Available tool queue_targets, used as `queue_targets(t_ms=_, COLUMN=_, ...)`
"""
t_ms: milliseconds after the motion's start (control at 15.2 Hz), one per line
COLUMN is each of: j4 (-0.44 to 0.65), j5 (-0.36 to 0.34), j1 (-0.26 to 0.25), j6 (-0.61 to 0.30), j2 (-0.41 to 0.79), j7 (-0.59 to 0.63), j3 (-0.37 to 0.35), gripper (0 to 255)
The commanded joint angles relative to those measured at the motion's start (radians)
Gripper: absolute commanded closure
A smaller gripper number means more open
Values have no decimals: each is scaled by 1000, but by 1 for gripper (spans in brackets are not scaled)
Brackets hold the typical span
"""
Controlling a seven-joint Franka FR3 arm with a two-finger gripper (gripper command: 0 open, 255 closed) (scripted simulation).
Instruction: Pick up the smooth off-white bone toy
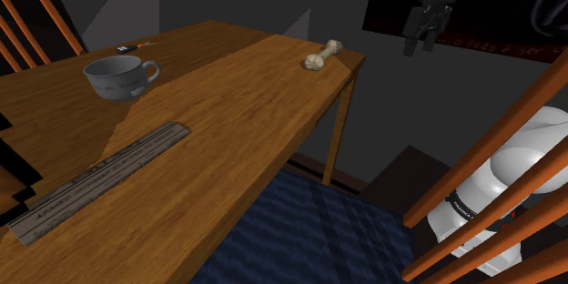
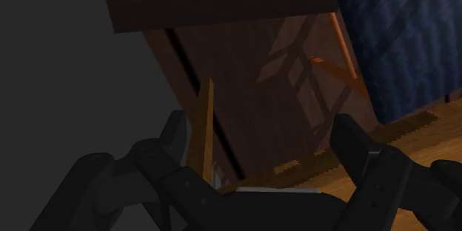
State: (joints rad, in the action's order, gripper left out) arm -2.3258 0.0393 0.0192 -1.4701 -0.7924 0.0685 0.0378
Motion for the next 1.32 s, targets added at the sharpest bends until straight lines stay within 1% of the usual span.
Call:
queue_targets(t_ms=0, j4=0, j5=0, j1=0, j6=0, j2=0, j7=0, j3=0, gripper=0)
queue_targets(t_ms=330, j4=66, j5=84, j1=59, j6=-95, j2=137, j7=311, j3=-121, gripper=0)
queue_targets(t_ms=594, j4=151, j5=116, j1=111, j6=-164, j2=269, j7=553, j3=-203, gripper=0)
queue_targets(t_ms=924, j4=287, j5=109, j1=174, j6=-231, j2=448, j7=853, j3=-281, gripper=0)
queue_targets(t_ms=1254, j4=449, j5=61, j1=224, j6=-269, j2=633, j7=1146, j3=-327, gripper=0)
